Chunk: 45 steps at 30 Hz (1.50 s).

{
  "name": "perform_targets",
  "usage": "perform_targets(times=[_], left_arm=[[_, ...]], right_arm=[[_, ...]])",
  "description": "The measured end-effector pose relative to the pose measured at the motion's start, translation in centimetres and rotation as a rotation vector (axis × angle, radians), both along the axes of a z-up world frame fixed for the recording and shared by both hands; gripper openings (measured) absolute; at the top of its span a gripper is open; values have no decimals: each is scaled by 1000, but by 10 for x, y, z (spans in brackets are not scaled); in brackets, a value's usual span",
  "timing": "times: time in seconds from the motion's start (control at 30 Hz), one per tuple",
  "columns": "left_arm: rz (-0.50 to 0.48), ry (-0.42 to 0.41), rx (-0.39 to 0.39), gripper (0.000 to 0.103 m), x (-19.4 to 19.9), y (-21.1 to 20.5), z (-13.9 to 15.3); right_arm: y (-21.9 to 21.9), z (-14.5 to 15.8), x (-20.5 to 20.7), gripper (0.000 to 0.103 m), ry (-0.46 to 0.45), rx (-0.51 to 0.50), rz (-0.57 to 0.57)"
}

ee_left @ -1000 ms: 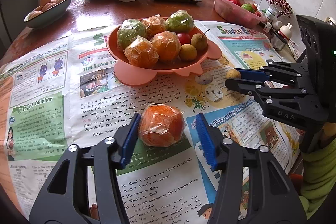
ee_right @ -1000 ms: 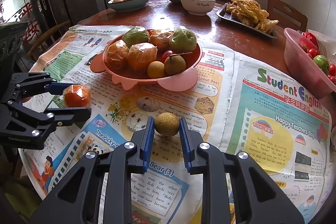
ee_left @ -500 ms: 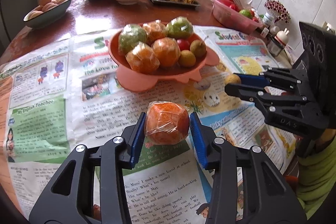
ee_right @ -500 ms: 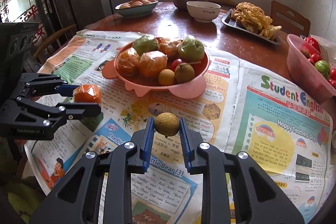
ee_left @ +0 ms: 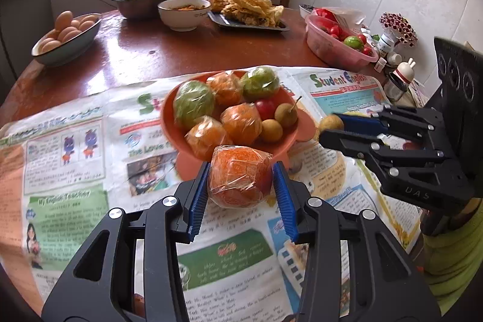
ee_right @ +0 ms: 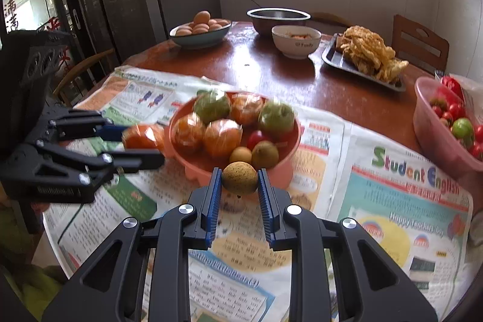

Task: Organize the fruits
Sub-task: 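Carry the bagged mandarin and the brown fruit over the orange bowl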

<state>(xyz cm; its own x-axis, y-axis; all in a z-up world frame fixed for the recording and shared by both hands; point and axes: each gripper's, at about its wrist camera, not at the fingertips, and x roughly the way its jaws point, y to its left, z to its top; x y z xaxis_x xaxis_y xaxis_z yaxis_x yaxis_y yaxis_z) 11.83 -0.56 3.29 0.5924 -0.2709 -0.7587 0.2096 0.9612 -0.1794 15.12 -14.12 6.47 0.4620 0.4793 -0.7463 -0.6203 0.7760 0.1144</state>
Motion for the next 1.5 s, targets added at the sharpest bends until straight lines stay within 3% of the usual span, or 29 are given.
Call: perform_targets(times=[0.37, 1.5], left_arm=[[-38, 27, 8, 33, 25, -16, -5], [-52, 45, -12, 33, 38, -18, -15]], right_arm=[[6, 16, 30, 23, -13, 9, 11], [52, -18, 73, 23, 88, -37, 65]])
